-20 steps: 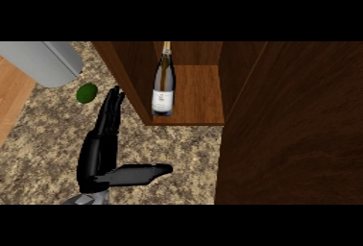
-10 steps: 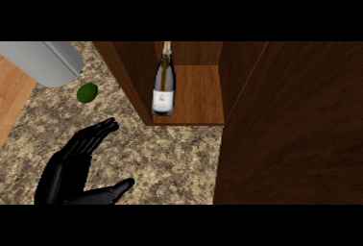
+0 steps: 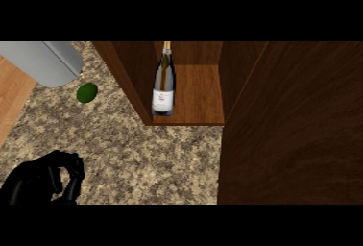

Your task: Pick up the wine, place it into the cabinet and close the cabinet

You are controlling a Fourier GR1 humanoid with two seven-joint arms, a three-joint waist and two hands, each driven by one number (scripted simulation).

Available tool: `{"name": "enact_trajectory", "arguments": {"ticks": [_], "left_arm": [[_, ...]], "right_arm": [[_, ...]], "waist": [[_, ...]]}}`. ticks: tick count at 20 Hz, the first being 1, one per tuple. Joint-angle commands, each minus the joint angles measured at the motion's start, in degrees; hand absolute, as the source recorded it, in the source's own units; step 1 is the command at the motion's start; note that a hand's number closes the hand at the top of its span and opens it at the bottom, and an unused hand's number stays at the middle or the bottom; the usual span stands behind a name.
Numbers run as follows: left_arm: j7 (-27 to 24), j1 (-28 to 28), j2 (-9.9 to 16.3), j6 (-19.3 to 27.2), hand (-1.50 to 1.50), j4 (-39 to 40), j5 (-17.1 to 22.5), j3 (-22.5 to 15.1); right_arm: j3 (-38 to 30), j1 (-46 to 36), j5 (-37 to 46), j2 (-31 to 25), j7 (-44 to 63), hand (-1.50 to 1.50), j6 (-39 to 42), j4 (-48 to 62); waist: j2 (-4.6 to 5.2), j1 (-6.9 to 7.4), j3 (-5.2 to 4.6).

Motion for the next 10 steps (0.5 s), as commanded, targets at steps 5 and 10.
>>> {"name": "enact_trajectory", "arguments": {"ticks": [5,10], "left_arm": [[-0.20,1.86,3.34,-5.92,1.50,-0.51,3.64,5.44],[0.91,2.94,4.20,-7.76,1.50,-0.82,5.48,7.50]], "right_arm": [[6.10,-3.68,-9.27,1.21,7.65,1.50,0.38,-4.60],[10.41,-11.53,-9.28,3.98,12.70,1.50,-0.60,-1.71]], "waist": [[0.10,0.86,-0.05],[0.14,1.34,-0.05]]}}
